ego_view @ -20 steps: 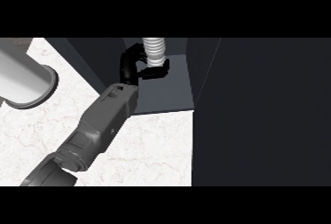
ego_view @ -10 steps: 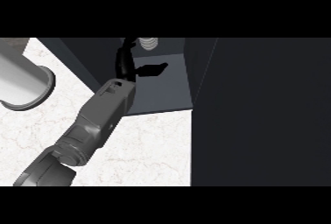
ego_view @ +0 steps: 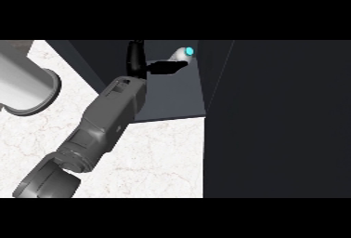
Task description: Pick up the bottled water, place it into the cabinet and close the cabinet
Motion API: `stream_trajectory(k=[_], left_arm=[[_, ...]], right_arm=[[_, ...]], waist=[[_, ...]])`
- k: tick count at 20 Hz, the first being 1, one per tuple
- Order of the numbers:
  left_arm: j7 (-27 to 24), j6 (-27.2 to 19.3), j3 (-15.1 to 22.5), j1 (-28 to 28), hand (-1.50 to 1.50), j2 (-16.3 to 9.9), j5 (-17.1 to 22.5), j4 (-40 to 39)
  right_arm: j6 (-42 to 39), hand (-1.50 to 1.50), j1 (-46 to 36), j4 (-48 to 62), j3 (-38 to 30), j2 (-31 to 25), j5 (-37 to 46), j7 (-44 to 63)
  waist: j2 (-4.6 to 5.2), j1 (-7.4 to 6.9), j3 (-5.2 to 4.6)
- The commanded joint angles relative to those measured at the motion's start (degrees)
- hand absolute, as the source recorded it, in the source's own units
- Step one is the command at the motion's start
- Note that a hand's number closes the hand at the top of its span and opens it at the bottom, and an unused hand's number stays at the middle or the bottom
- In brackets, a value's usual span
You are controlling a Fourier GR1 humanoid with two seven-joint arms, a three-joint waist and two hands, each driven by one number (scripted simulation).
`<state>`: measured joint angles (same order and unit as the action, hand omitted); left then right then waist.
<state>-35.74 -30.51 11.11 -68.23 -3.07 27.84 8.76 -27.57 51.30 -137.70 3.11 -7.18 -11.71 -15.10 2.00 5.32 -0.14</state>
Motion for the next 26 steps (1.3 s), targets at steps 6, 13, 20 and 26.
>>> stream_trajectory(k=[6, 13, 20, 26], left_arm=[[-3.15, 9.96, -3.15, -0.77, -1.50, 1.84, 1.88, 2.04], [-3.47, 8.00, -0.30, 4.24, -1.50, 3.04, 3.06, 7.81], [-3.20, 12.52, 6.20, 16.79, -1.50, 3.07, 5.87, 20.28], [-0.54, 15.10, 13.73, 24.37, -1.50, 3.07, 10.63, 34.14]], right_arm=[[0.46, -1.50, 1.20, -4.05, -0.65, 0.19, -5.05, 2.65], [2.27, -1.50, 1.81, -7.61, 3.79, 1.37, -1.97, 6.85], [1.63, -1.50, 5.22, -6.17, 5.35, 2.17, 0.03, 4.21], [4.71, -1.50, 1.35, -7.52, 7.65, 3.31, 2.28, 7.02]], waist=[[-1.05, -2.38, 0.09], [-1.80, -2.99, 0.10], [-2.65, -4.20, 0.10], [-2.45, -4.89, 0.06]])
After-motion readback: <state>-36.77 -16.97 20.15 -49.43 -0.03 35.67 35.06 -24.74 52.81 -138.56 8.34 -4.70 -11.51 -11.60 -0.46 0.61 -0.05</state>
